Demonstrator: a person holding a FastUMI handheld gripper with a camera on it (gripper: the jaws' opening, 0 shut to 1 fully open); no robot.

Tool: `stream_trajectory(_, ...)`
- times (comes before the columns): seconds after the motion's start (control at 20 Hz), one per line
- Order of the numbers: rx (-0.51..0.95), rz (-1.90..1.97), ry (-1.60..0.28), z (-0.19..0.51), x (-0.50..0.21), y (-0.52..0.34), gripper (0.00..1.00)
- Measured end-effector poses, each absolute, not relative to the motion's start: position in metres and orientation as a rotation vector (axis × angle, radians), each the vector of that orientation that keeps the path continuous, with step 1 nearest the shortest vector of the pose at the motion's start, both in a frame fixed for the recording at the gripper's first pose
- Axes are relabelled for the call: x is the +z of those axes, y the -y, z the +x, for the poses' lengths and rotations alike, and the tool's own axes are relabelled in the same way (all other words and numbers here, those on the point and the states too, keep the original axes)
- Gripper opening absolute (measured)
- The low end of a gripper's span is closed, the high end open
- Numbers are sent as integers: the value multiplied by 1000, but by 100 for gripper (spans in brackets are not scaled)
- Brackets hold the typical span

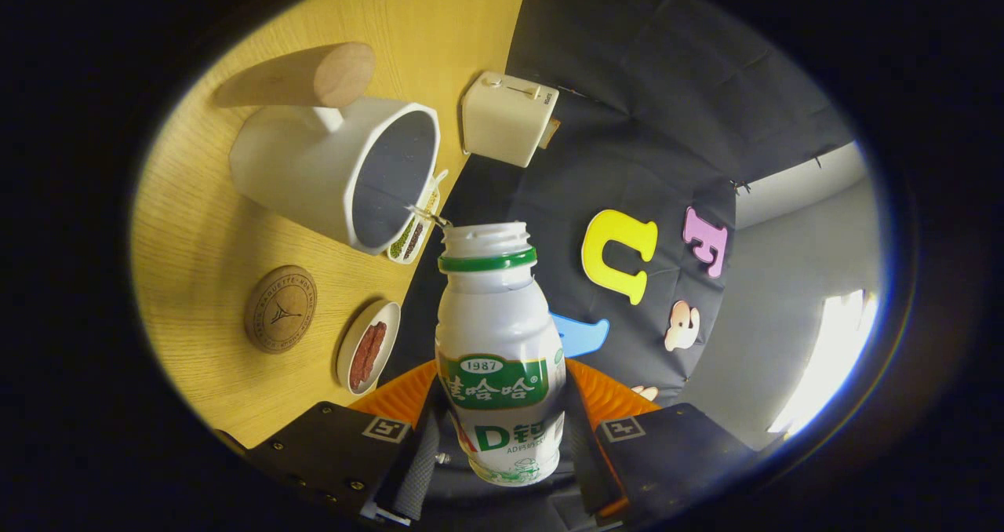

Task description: Take the bottle from table, then pour the juice into the cup, finally place the bottle on the coaster

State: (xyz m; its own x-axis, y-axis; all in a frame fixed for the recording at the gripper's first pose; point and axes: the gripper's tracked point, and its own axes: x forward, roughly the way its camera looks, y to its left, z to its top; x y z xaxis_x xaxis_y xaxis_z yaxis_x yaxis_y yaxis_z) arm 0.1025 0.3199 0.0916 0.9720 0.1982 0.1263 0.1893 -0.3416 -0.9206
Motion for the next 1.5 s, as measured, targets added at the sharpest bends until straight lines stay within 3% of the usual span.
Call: stream_trajectory(1.5, 18, -2127, 407, 95, 92, -343, 73)
